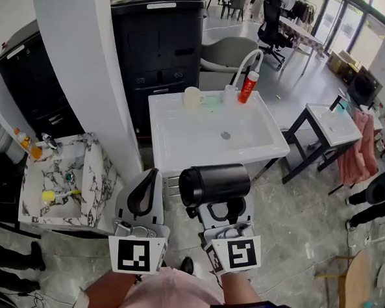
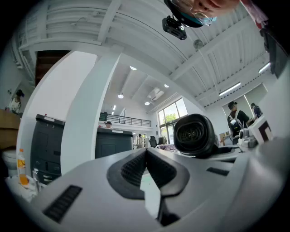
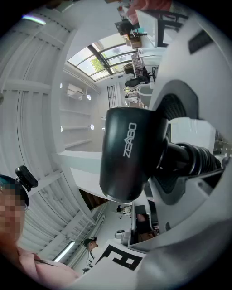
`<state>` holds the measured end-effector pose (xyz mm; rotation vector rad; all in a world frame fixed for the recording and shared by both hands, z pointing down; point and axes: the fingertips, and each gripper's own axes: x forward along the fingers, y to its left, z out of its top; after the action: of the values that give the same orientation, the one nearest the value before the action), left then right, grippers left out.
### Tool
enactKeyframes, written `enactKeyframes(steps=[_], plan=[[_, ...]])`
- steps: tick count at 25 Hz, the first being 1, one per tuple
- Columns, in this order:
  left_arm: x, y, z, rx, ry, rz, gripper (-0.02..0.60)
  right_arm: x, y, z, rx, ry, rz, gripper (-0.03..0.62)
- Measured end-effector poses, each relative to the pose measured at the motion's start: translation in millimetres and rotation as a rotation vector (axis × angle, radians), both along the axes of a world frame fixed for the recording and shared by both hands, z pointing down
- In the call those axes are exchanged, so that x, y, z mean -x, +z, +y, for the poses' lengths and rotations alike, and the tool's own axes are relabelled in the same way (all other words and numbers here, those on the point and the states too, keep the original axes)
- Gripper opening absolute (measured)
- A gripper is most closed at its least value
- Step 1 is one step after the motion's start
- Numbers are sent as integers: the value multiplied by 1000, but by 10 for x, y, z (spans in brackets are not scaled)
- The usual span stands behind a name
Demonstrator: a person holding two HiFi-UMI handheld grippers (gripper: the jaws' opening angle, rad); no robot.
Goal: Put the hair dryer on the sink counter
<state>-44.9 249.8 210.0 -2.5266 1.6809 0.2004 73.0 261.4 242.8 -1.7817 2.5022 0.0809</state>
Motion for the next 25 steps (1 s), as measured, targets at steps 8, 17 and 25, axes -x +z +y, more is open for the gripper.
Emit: enactKeyframes(steps=[8,17,25], plan=[[-44,9,12,4,-1,-13,9,-46,-46,32,-21,-5,-11,330],[-301,23,33,3,-17,-39,9,-332,-82,38,-36,-13,-27,330],[-428,196,95,24,-81,-40,9,-623,-43,2,-45,-45,-24,328]])
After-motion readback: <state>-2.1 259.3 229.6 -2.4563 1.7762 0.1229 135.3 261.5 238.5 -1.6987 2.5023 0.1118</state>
